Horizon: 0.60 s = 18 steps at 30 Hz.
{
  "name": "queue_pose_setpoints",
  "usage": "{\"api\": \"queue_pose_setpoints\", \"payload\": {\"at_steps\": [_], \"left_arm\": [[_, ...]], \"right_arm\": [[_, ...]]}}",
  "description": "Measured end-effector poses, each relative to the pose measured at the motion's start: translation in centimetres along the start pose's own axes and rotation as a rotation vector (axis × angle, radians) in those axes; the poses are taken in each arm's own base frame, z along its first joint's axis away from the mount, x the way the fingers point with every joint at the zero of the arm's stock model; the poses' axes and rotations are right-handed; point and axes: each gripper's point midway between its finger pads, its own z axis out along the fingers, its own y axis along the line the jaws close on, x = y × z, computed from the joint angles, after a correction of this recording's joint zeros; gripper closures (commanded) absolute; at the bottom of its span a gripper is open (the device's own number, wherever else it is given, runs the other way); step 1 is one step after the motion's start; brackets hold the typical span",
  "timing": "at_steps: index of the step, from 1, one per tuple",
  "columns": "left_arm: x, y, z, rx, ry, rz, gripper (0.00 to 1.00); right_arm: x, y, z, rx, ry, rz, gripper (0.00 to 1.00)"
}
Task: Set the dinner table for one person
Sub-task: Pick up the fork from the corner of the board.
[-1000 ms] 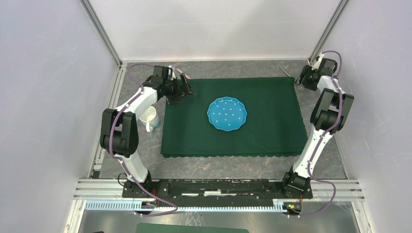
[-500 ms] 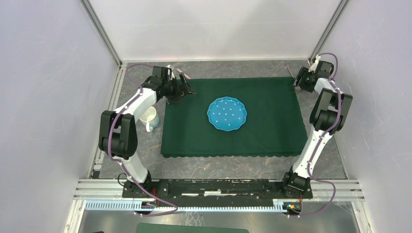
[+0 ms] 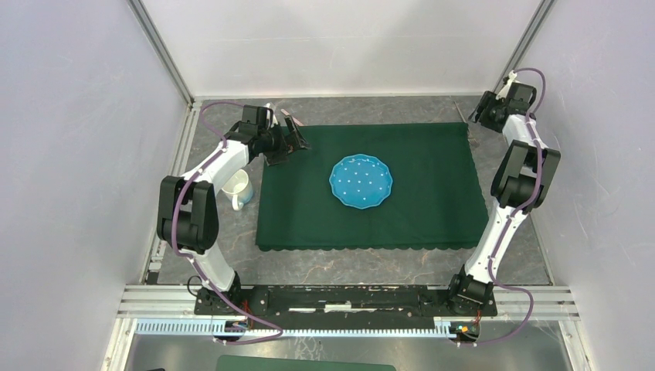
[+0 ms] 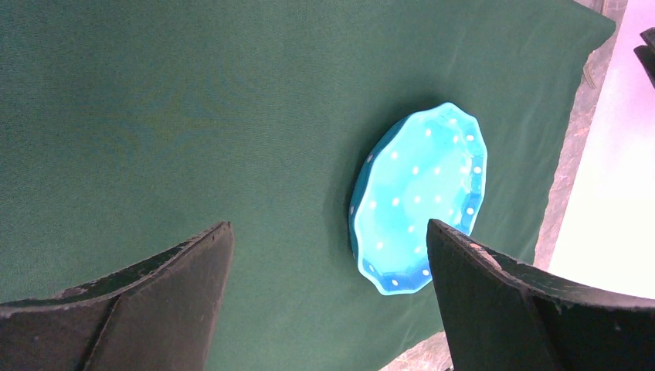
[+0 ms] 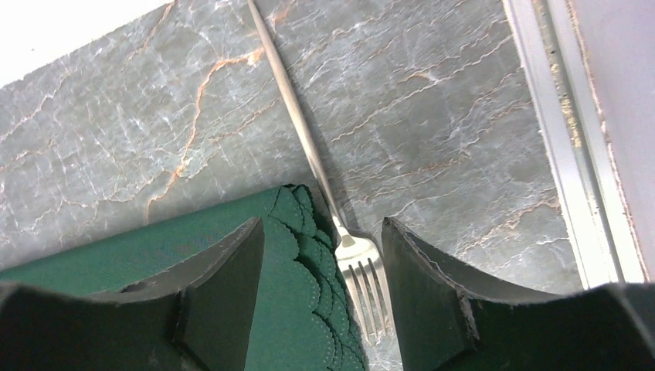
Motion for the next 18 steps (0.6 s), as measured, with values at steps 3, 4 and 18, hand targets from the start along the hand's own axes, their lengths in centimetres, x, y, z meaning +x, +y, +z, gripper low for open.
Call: {"api": "queue_pose_setpoints", "payload": {"at_steps": [3,4,18], "left_arm": [[0.0,0.0,0.0,0.000,0.000,0.000,0.00],[0.0,0.0,0.0,0.000,0.000,0.000,0.00],[0.0,0.0,0.0,0.000,0.000,0.000,0.00]], "right_arm": [[-0.5,-0.3,0.0,0.009,-0.016,0.012,0.38],[-0.4,-0.5,0.0,0.014,-0.014,0.017,0.39],[0.9,-1.4,0.6,0.028,0.017,0.034,0.44]]}}
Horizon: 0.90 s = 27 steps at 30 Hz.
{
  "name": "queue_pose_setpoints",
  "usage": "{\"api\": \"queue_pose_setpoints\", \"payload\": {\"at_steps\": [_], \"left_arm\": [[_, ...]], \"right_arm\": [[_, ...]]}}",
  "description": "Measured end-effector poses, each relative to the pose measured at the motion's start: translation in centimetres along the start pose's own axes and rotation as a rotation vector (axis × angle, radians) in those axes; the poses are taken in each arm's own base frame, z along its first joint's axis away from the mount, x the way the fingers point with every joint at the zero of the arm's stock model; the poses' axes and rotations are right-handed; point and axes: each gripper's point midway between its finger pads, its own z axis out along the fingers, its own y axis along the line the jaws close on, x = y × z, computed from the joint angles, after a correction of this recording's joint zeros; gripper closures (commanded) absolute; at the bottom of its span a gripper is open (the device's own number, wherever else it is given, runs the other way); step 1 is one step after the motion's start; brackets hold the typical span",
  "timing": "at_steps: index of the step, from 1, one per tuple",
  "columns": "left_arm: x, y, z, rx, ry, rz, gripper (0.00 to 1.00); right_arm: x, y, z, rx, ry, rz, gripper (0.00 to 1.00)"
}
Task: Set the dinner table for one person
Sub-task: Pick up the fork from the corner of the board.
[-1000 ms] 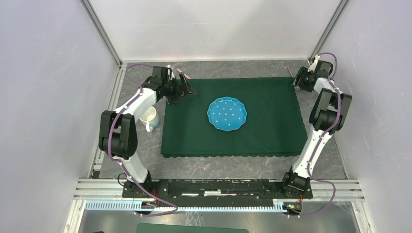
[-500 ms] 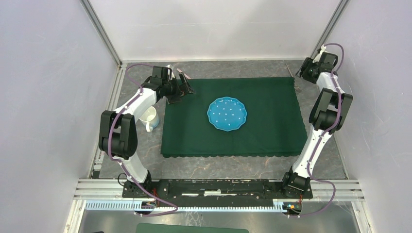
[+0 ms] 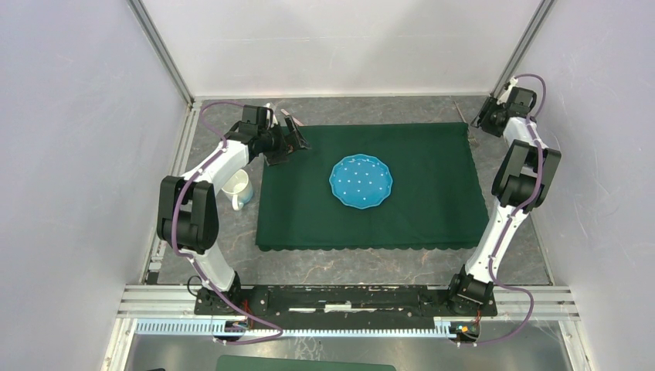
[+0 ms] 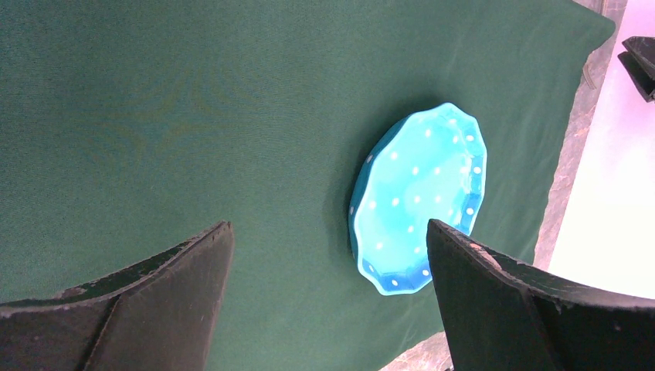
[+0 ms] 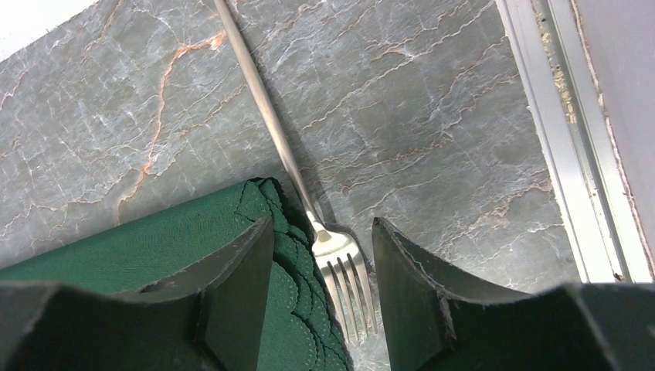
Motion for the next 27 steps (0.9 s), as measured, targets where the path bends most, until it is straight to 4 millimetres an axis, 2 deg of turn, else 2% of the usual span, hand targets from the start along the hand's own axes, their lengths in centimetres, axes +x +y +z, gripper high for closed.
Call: {"api": "queue_pose_setpoints", "payload": {"at_steps": [14,27], "left_arm": [[-0.2,-0.1,0.0,0.005,-0.007,-0.001,0.00],[-0.4,-0.2,0.2,0.010,-0.013,0.002,0.00]], "right_arm": [[1.6,-0.3,0.2,0.009,0.039,-0.016,0.44],[3.1,1.0,0.6,0.021,0.086,-0.079,0.48]]}}
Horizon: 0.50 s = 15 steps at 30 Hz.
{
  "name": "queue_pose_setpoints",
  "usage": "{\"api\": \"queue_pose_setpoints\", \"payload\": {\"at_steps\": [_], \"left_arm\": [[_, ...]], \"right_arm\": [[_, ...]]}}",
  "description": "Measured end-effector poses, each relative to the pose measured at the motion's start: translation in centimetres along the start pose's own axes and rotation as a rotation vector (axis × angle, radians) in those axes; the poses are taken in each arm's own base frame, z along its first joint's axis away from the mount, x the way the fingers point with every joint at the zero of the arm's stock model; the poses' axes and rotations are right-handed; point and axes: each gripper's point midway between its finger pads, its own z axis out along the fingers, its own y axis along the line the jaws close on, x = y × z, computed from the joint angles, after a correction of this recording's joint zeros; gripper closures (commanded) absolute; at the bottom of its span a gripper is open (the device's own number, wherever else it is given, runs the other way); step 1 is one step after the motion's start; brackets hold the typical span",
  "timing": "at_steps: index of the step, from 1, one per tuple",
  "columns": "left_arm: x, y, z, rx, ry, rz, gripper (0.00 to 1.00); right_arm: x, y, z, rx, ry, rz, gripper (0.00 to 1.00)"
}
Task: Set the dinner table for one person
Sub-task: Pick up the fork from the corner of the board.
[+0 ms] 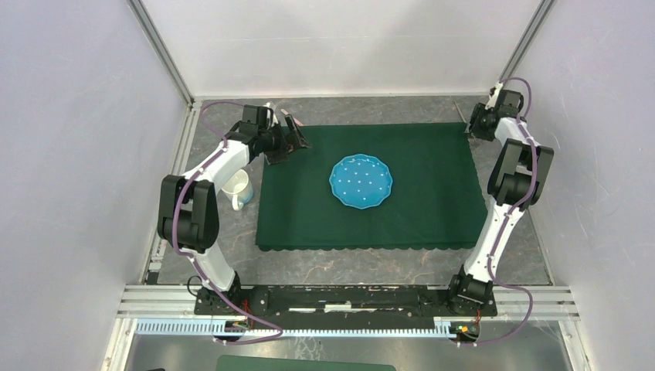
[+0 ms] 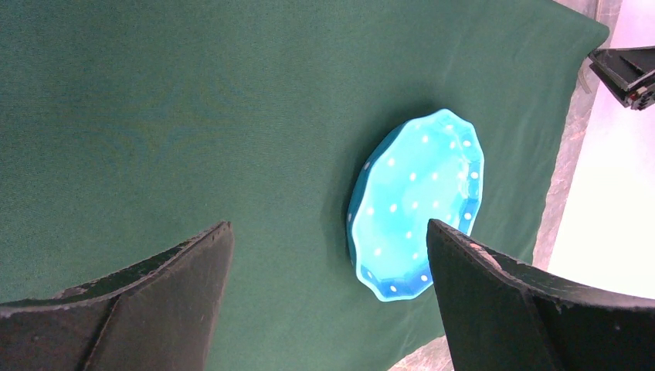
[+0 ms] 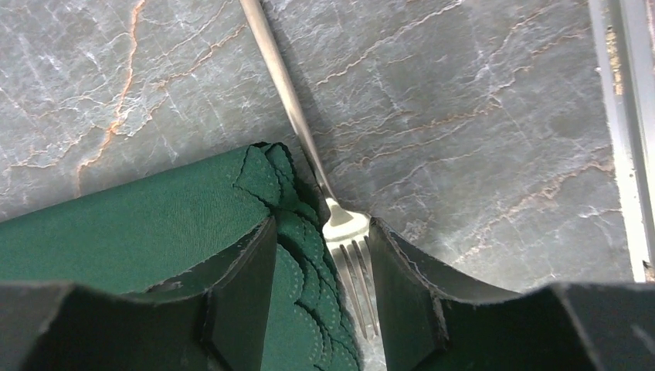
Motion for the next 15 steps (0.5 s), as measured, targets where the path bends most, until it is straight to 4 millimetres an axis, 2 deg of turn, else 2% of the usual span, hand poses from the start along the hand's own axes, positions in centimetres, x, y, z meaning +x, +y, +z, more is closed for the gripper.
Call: {"api": "queue_pose_setpoints", "payload": {"at_steps": [3,7,15], "left_arm": [[0.1,0.2,0.2,-0.003,0.005,-0.002,0.00],[0.2,0.4,0.5,-0.007,0.010,-0.004,0.00],[0.3,0.4,0.5,-0.007,0.011,-0.005,0.00]], "right_arm": [[0.5,0.3,0.8,0.009,0.012,-0.017,0.49],[0.0,0.2,1.5,0.037,0.004,-0.046,0.53],[-0.2,-0.7,1.6,0.087,-0.002,-0.070,0.54]]}}
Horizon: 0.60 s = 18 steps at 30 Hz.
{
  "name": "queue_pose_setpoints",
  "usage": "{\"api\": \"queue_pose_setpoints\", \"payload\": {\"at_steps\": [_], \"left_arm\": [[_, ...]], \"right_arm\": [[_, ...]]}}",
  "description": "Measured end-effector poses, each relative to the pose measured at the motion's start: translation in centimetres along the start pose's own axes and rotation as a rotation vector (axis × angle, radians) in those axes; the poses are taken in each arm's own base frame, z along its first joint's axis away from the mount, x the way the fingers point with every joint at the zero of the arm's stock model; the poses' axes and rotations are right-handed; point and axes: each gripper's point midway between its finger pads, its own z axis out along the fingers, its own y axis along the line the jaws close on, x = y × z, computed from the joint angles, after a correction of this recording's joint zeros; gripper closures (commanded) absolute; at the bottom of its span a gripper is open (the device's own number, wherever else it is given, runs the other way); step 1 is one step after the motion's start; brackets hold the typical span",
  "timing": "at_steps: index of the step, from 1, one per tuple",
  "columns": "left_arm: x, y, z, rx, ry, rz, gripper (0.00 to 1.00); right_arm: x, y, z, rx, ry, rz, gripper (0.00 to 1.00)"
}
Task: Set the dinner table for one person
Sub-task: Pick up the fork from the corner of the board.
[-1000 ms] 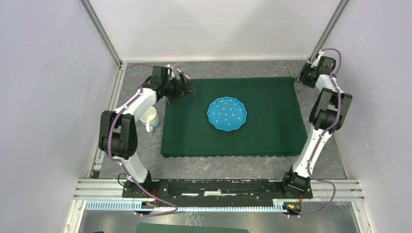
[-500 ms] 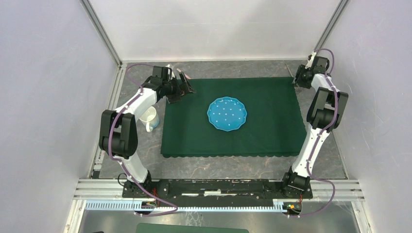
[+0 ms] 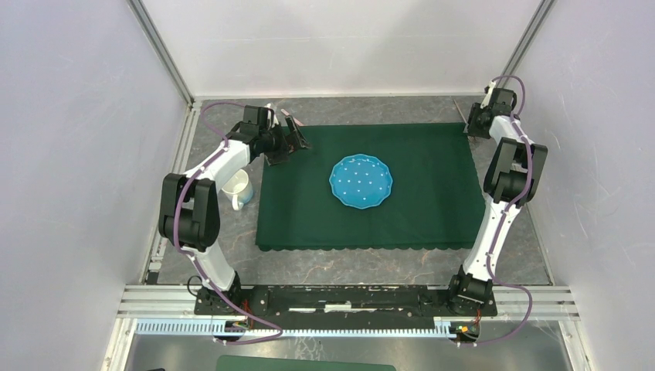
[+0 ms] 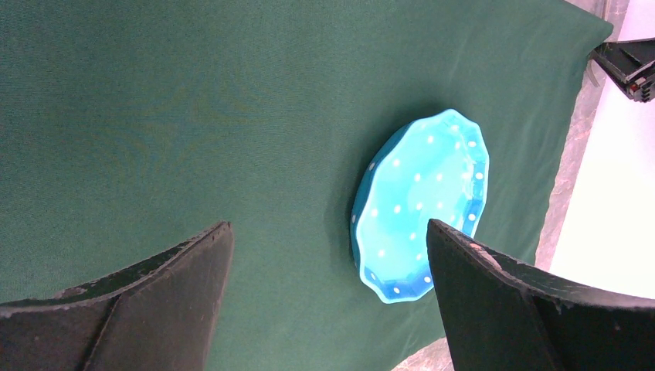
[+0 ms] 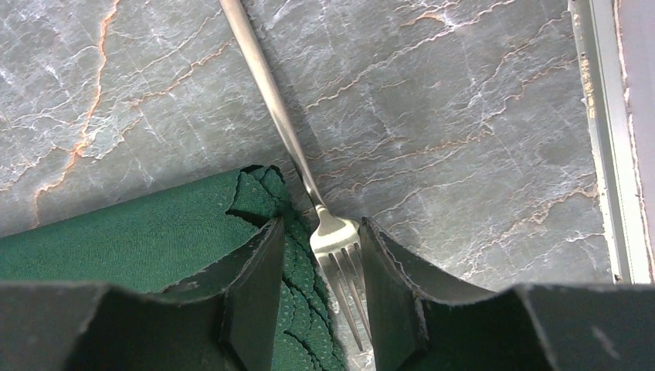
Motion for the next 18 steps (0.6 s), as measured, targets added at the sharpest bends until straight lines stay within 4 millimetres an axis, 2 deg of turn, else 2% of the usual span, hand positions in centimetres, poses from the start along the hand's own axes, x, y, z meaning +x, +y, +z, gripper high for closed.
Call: {"api": "queue_pose_setpoints", "payload": {"at_steps": [18], "left_arm": [[0.0,0.1,0.1,-0.001,0.002,-0.001,0.00]], "right_arm": [[0.4,-2.1,0.1,0.060,-0.002,-0.003,0.59]]}}
